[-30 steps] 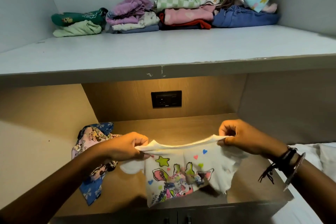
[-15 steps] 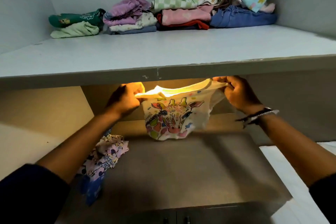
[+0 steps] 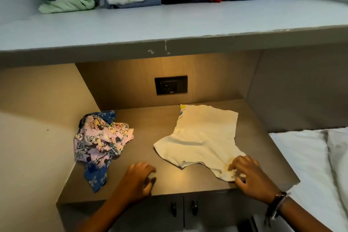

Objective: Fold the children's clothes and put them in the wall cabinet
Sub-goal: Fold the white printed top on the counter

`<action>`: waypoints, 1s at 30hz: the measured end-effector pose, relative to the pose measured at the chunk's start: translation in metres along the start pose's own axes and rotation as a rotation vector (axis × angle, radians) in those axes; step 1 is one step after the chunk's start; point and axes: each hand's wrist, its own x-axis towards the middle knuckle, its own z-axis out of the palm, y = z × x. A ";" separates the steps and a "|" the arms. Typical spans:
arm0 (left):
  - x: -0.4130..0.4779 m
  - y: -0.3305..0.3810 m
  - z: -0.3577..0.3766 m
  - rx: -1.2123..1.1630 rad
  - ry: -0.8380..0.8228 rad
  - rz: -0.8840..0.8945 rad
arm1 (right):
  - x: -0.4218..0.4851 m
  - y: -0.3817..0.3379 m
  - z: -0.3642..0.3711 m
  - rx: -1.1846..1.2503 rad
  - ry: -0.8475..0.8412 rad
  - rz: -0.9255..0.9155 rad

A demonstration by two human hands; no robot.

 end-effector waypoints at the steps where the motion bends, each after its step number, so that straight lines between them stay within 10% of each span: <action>1: 0.009 0.003 -0.001 0.000 0.027 0.032 | 0.002 0.000 0.002 -0.030 0.060 0.011; 18: 0.048 0.001 0.017 0.145 -0.307 0.279 | -0.029 -0.011 0.018 -0.204 -0.090 0.017; 27: 0.059 0.034 -0.091 -0.652 0.140 -0.045 | 0.011 -0.050 -0.048 0.523 0.407 0.145; 30: 0.098 0.046 -0.151 -0.790 0.229 -0.124 | 0.064 -0.065 -0.099 0.425 0.433 0.075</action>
